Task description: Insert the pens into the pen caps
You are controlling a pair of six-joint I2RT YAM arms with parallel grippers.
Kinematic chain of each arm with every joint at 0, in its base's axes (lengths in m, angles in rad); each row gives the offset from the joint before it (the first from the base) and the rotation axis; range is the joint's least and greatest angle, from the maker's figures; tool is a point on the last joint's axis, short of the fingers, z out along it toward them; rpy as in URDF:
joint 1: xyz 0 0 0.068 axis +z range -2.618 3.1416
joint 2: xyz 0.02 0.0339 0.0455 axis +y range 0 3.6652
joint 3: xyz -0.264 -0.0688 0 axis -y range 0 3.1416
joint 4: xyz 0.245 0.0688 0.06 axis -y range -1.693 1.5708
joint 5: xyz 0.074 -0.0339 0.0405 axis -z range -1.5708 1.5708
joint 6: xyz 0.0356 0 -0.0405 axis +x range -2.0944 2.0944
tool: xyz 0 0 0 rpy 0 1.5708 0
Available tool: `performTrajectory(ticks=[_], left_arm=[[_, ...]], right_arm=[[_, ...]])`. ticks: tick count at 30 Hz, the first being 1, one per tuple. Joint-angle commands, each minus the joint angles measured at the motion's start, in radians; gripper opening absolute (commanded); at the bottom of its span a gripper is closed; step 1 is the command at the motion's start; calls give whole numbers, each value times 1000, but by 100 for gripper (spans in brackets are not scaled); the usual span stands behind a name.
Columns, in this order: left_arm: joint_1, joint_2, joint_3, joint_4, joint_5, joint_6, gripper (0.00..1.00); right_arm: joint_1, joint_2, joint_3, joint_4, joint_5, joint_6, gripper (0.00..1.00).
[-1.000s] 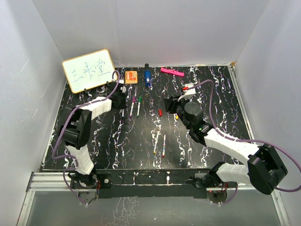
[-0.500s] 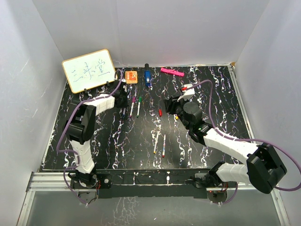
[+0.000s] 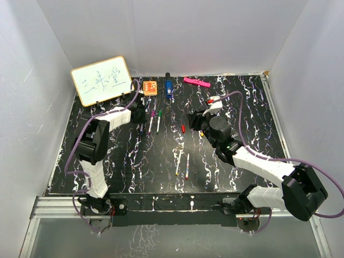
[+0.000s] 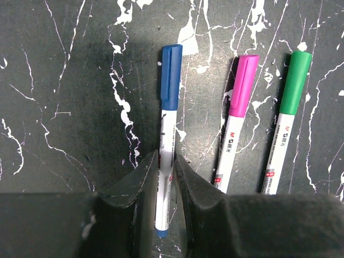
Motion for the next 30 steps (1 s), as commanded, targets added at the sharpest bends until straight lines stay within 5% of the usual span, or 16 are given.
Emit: performTrajectory(ticks=[1, 15, 21, 30], left_arm=[[5, -76, 31, -35, -25, -2, 19], [5, -197, 14, -44, -18, 0, 26], [-10, -304, -67, -53, 89, 6, 16], [-244, -425, -167, -153, 110, 35, 24]], right_arm=[[6, -6, 15, 43, -4, 3, 34], [6, -9, 21, 48, 2, -1, 35], [2, -16, 19, 49, 102, 31, 40], [-20, 0, 40, 3, 208, 85, 45]])
